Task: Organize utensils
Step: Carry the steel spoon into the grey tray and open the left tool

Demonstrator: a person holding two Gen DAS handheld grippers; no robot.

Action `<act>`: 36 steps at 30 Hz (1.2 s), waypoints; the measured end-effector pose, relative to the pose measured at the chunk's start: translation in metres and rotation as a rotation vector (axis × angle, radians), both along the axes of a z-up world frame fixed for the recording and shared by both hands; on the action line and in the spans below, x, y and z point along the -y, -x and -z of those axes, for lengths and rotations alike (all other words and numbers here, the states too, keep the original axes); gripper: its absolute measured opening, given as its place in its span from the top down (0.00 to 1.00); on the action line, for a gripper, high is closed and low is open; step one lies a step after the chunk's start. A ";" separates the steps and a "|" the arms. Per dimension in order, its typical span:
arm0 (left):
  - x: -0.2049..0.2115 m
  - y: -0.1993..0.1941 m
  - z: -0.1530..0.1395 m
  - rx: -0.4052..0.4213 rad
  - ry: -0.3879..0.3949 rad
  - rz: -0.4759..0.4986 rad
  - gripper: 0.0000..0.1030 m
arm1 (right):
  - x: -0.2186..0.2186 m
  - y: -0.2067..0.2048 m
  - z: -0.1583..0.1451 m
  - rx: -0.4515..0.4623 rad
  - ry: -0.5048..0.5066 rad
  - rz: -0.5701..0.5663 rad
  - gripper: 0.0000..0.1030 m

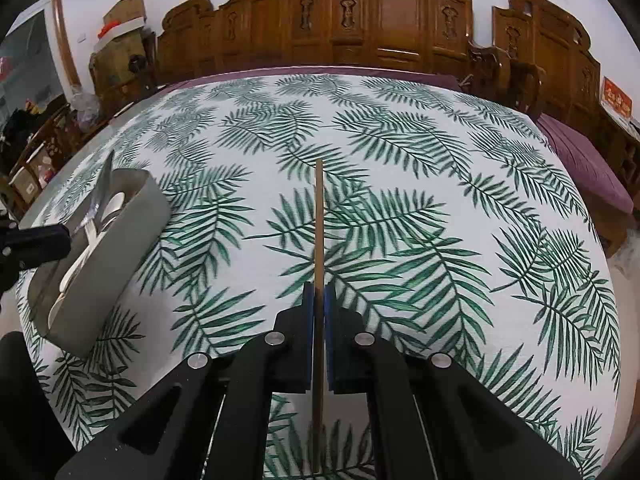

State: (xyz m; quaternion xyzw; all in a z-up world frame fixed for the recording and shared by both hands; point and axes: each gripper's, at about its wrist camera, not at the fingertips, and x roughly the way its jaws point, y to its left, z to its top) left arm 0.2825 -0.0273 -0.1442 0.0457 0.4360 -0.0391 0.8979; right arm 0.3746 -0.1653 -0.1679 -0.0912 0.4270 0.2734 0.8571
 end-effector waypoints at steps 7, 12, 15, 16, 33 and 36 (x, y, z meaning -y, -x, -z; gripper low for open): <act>-0.028 0.013 -0.002 0.008 0.026 -0.050 0.98 | -0.014 0.011 -0.007 0.020 0.003 -0.044 0.94; -0.051 0.009 0.010 -0.015 0.026 -0.105 0.98 | -0.023 0.018 -0.010 0.032 0.006 -0.072 0.94; -0.062 0.001 0.021 -0.037 0.020 -0.139 0.98 | -0.027 0.021 -0.011 0.035 0.010 -0.083 0.94; -0.065 -0.001 0.025 -0.046 0.024 -0.146 0.98 | -0.028 0.021 -0.010 0.034 0.011 -0.084 0.94; -0.060 -0.026 0.066 -0.143 0.000 -0.148 0.98 | -0.030 0.021 -0.010 0.027 0.006 -0.090 0.94; -0.058 -0.023 0.066 -0.134 -0.029 -0.144 0.98 | -0.031 0.023 -0.010 0.029 0.004 -0.094 0.94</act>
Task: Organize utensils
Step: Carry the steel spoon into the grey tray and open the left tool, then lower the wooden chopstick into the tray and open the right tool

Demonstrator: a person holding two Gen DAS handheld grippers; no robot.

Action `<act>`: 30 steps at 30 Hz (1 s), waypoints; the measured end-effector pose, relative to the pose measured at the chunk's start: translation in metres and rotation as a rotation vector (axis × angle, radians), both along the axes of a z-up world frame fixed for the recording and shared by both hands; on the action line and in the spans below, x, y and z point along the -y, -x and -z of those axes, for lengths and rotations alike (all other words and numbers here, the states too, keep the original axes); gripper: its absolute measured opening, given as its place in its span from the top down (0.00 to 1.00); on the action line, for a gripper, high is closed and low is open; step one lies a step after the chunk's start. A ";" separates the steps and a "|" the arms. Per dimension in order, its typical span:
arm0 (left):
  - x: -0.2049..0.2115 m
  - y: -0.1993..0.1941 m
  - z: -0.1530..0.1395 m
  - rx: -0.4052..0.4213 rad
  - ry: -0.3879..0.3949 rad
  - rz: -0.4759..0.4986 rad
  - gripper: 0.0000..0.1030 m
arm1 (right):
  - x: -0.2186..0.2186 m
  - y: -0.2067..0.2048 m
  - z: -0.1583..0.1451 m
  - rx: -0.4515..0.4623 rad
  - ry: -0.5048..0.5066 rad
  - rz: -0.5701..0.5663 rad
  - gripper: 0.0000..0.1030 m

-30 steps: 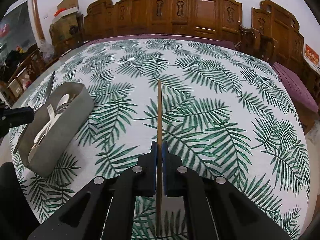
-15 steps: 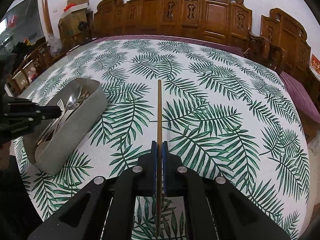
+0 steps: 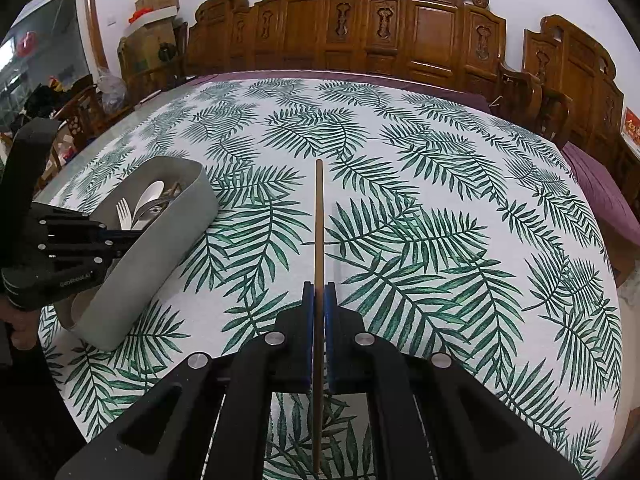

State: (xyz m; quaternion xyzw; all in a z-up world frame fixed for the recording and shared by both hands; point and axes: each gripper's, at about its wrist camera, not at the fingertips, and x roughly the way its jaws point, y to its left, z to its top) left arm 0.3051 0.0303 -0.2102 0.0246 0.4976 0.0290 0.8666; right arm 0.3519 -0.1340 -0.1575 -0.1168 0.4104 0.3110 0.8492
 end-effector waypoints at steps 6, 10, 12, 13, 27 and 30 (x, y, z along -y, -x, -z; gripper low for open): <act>-0.003 0.016 -0.013 0.033 0.028 -0.009 0.97 | -0.002 0.002 0.000 0.000 -0.001 -0.009 0.94; -0.008 0.034 -0.026 0.080 0.071 -0.014 0.89 | -0.006 0.004 -0.002 0.000 -0.008 -0.018 0.94; -0.010 0.042 -0.032 0.101 0.081 -0.019 0.83 | -0.009 0.007 -0.004 0.001 -0.015 -0.027 0.94; -0.012 0.046 -0.035 0.110 0.085 -0.022 0.83 | -0.011 0.008 -0.005 0.002 -0.018 -0.032 0.94; -0.038 0.076 -0.052 0.145 0.089 -0.066 0.22 | -0.031 0.031 -0.018 0.025 -0.026 -0.042 0.94; -0.041 0.082 -0.056 0.155 0.093 -0.071 0.21 | -0.037 0.038 -0.022 0.028 -0.023 -0.047 0.94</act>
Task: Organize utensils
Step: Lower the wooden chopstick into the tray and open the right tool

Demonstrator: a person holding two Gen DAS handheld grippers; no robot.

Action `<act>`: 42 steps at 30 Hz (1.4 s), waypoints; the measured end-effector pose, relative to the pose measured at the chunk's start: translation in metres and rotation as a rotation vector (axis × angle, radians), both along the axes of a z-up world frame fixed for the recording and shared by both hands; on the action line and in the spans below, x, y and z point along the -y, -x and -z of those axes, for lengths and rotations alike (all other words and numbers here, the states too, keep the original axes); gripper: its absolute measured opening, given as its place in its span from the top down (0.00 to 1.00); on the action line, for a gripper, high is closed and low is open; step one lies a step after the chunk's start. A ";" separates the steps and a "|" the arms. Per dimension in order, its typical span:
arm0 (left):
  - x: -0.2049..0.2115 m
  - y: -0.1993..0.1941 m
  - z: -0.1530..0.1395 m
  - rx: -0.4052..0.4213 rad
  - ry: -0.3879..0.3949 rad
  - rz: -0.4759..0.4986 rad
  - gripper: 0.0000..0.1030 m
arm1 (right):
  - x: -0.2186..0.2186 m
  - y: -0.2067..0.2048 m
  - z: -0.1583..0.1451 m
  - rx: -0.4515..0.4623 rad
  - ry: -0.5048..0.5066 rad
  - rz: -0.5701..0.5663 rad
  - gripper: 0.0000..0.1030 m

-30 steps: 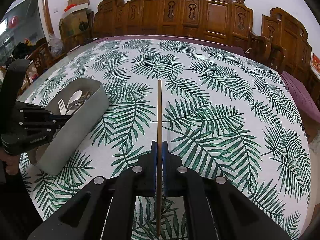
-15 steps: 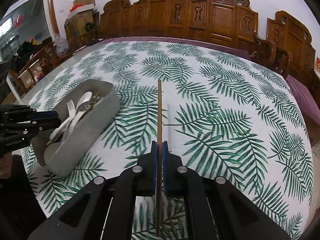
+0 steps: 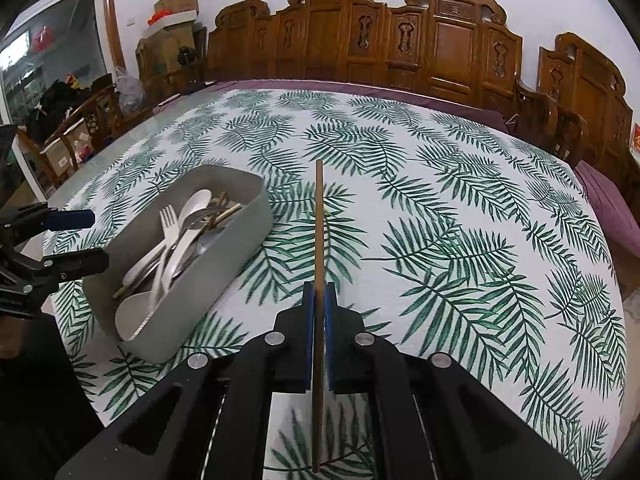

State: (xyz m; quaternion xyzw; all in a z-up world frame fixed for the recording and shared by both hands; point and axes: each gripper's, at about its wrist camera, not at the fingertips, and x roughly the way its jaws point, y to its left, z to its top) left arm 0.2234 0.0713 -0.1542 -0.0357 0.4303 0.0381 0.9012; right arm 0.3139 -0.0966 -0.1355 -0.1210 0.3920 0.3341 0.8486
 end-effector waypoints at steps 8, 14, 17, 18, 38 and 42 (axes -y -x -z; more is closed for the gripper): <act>-0.010 0.016 -0.020 0.039 0.009 -0.013 0.21 | -0.025 0.025 -0.018 -0.018 -0.043 -0.036 0.94; -0.022 0.025 -0.032 0.059 0.010 -0.028 0.21 | -0.051 0.036 -0.025 -0.049 -0.069 -0.058 0.94; -0.028 0.028 -0.035 0.063 0.011 -0.033 0.21 | -0.065 0.037 -0.025 -0.065 -0.075 -0.062 0.94; -0.030 0.030 -0.036 0.066 0.010 -0.035 0.21 | -0.071 0.037 -0.023 -0.075 -0.078 -0.060 0.94; -0.062 0.051 -0.044 0.101 0.027 -0.080 0.21 | -0.131 0.026 0.021 -0.204 -0.081 0.031 0.94; -0.062 0.050 -0.043 0.101 0.029 -0.081 0.21 | -0.141 0.024 0.025 -0.204 -0.063 0.031 0.94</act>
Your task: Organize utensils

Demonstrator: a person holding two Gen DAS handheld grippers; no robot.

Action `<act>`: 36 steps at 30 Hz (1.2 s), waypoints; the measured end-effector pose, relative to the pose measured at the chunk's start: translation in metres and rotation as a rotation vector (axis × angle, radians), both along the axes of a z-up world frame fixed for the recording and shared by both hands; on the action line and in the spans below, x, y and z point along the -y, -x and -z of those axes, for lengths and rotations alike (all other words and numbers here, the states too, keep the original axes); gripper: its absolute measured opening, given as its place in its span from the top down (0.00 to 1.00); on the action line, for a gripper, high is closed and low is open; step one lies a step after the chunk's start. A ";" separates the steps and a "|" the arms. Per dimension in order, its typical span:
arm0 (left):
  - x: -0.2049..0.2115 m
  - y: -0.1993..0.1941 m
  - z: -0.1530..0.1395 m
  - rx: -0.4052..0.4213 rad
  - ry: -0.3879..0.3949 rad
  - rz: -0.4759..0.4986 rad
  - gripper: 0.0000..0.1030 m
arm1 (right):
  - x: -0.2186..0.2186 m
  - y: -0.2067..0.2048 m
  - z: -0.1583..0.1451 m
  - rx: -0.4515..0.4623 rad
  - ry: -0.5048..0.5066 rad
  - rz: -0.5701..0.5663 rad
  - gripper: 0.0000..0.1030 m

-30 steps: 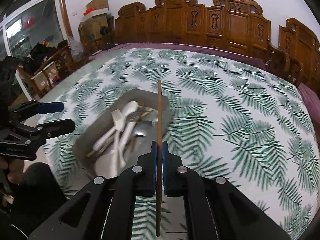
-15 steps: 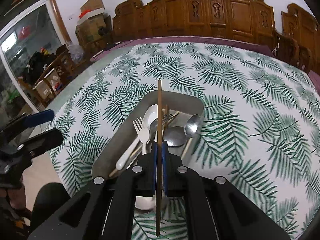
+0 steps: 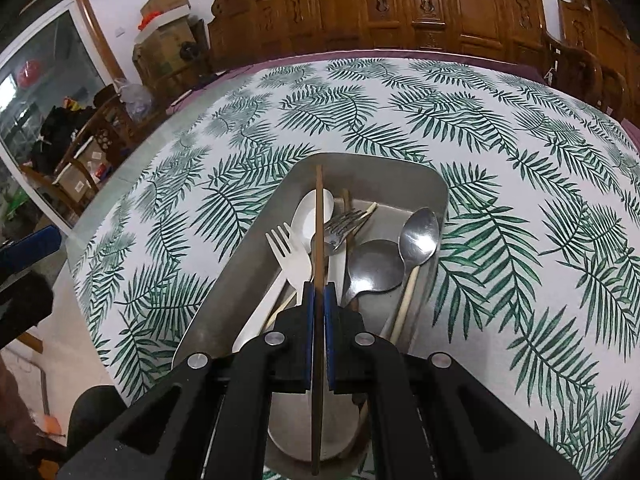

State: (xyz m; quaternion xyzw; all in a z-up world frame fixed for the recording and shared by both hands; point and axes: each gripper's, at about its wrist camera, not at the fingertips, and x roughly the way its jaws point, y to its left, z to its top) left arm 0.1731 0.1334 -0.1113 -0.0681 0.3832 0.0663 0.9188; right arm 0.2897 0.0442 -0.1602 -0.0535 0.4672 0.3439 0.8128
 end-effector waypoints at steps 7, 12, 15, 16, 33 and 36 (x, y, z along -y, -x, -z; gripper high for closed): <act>0.000 -0.001 0.006 -0.012 0.008 -0.001 0.21 | -0.005 -0.003 0.006 -0.024 -0.031 -0.009 0.92; 0.001 0.000 0.005 -0.010 0.007 -0.002 0.21 | 0.001 0.001 -0.004 0.014 -0.061 -0.027 0.91; 0.001 0.000 0.005 -0.008 0.009 -0.001 0.21 | 0.009 0.004 -0.014 0.047 -0.072 -0.031 0.91; 0.002 0.000 0.004 -0.006 0.007 -0.001 0.21 | 0.012 0.005 -0.018 0.060 -0.074 -0.030 0.91; 0.042 0.018 -0.024 0.052 -0.017 0.037 0.12 | 0.102 0.053 -0.080 0.218 -0.109 0.061 0.45; 0.049 0.022 -0.028 0.059 -0.015 0.041 0.09 | 0.118 0.064 -0.088 0.240 -0.110 0.089 0.33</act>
